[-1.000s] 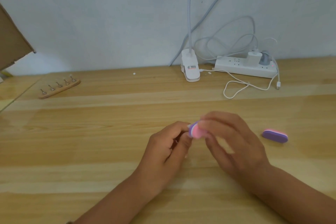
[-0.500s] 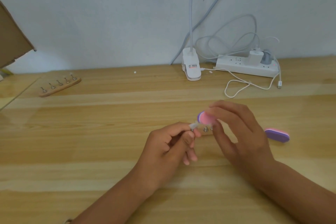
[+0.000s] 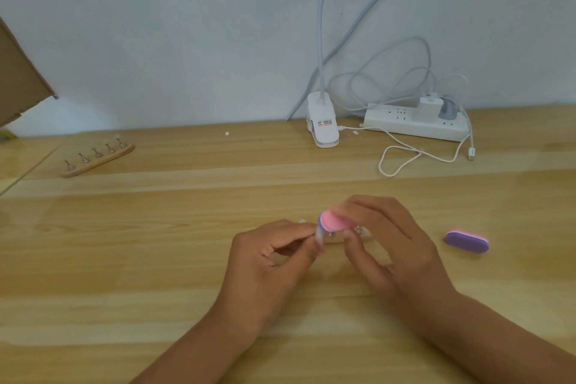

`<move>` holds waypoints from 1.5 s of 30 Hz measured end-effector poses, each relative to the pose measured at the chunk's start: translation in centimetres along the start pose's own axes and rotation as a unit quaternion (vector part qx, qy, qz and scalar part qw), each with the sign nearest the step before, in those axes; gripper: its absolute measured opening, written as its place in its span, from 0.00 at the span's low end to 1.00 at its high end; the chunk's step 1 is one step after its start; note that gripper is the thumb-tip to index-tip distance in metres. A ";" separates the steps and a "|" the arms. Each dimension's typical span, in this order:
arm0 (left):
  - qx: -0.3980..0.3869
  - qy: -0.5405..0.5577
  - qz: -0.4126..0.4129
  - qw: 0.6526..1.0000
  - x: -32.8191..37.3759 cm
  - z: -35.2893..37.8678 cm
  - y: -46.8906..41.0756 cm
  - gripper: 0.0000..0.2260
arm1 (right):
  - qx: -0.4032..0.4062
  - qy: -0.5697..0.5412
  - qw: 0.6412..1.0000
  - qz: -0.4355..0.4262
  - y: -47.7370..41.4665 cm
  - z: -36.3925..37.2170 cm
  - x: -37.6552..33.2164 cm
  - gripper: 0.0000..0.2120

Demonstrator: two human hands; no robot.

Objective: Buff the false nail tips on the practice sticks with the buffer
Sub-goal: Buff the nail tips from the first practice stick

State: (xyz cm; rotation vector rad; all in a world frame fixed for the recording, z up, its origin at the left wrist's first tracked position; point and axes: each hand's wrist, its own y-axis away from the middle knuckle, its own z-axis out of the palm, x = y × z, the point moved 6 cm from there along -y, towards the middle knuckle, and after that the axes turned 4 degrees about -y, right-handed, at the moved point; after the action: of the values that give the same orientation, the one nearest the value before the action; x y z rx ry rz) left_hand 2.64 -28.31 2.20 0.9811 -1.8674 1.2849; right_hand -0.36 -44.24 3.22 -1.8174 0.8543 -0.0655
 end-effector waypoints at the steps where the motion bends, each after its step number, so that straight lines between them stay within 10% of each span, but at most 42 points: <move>1: 0.003 -0.002 0.005 1.000 0.1 0.0 0.0 0.05 | 0.004 -0.007 1.000 0.001 0.0 -0.1 -0.1 0.13; 45: 0.040 -0.071 0.020 0.996 0.6 -0.4 -0.4 0.03 | -0.004 0.018 0.999 -0.037 0.1 0.1 -0.3 0.13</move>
State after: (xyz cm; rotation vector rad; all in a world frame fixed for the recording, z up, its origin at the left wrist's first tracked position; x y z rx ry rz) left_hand 2.68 -28.17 3.01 1.1086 -1.9643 1.3536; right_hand -0.60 -44.00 3.16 -1.8591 0.8138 -0.1418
